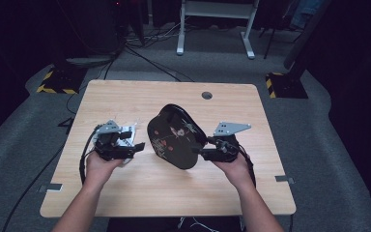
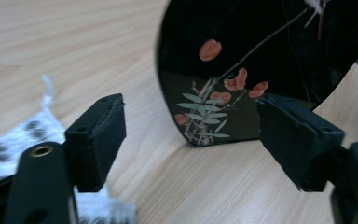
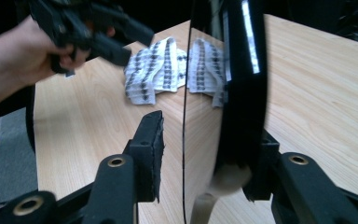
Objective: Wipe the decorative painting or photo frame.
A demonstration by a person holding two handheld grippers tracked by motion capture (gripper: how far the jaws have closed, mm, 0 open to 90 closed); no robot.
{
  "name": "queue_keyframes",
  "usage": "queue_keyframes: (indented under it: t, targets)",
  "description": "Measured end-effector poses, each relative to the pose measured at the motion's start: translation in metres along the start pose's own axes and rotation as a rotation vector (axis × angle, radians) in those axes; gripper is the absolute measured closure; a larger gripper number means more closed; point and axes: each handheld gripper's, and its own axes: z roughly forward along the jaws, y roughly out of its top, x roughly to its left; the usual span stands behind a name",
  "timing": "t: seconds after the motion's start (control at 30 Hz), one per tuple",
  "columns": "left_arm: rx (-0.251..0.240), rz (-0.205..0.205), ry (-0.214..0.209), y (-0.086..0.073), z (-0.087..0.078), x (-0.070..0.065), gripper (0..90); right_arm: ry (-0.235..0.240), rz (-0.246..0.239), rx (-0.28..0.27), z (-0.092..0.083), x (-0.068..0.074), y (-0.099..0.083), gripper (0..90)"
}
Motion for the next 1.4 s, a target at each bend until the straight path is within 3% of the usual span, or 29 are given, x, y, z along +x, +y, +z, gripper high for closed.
queue_keyframes:
  t: [0.17,0.33,0.6,0.97,1.13,1.4]
  targets:
    - [-0.004,-0.045,-0.033,0.000,0.020,0.007,16.3,-0.024,0.014,-0.001,-0.009,0.002,0.001,60.3]
    - [0.014,-0.103,-0.037,-0.004,0.039,0.016,16.3,-0.070,0.023,0.016,-0.016,0.007,0.002,66.0]
    - [0.042,-0.087,-0.057,-0.008,0.062,0.018,18.1,-0.110,0.039,0.033,-0.021,0.008,0.003,72.5]
    - [0.020,-0.055,-0.173,-0.012,0.078,0.024,19.4,-0.116,0.039,0.036,-0.020,0.008,0.003,77.3]
    - [0.029,-0.010,-0.185,-0.012,0.081,0.016,26.1,-0.113,0.043,0.034,-0.019,0.009,0.003,77.7]
    - [0.028,-0.036,-0.201,-0.012,0.078,0.019,31.2,-0.125,0.058,0.034,-0.019,0.008,0.003,77.4]
